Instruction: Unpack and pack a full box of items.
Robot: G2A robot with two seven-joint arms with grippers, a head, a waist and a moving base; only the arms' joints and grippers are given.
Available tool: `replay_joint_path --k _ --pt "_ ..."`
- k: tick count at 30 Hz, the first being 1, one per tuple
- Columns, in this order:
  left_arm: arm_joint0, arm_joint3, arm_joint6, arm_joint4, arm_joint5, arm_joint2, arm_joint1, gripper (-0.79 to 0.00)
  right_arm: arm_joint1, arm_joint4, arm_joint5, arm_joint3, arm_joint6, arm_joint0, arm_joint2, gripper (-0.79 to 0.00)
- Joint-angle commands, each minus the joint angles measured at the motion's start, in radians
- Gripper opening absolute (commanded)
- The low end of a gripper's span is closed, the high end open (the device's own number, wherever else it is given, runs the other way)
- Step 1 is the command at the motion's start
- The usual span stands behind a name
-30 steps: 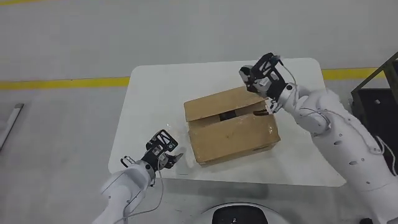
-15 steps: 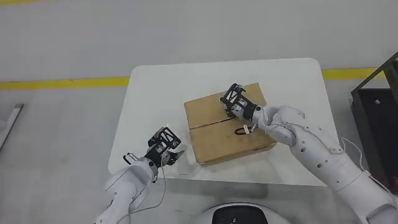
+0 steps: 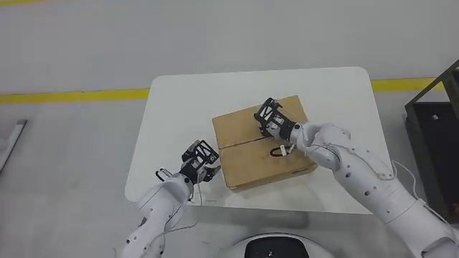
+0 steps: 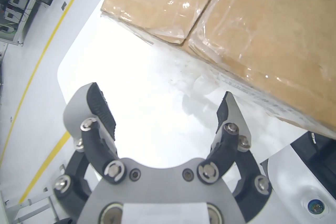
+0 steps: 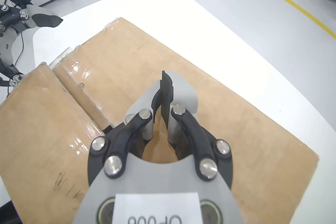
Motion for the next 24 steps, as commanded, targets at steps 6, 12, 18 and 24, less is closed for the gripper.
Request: replay_joint_path --k 6,12,18,24 --pt "-0.038 0.085 0.092 0.024 0.047 0.053 -0.014 0.0 -0.003 0.004 -0.002 0.002 0.013 -0.005 0.011 -0.785" --pt "-0.04 0.084 0.167 0.034 0.129 0.053 -0.022 0.0 -0.008 0.007 -0.011 0.007 0.023 -0.003 0.008 -0.785" --pt "-0.023 0.081 0.203 0.016 0.197 0.022 -0.026 0.0 -0.015 0.008 -0.019 0.015 0.029 0.003 0.001 -0.785" --pt "-0.001 0.067 0.208 0.023 0.266 -0.007 -0.028 0.0 -0.019 0.008 -0.027 0.024 0.03 0.005 0.001 -0.785"
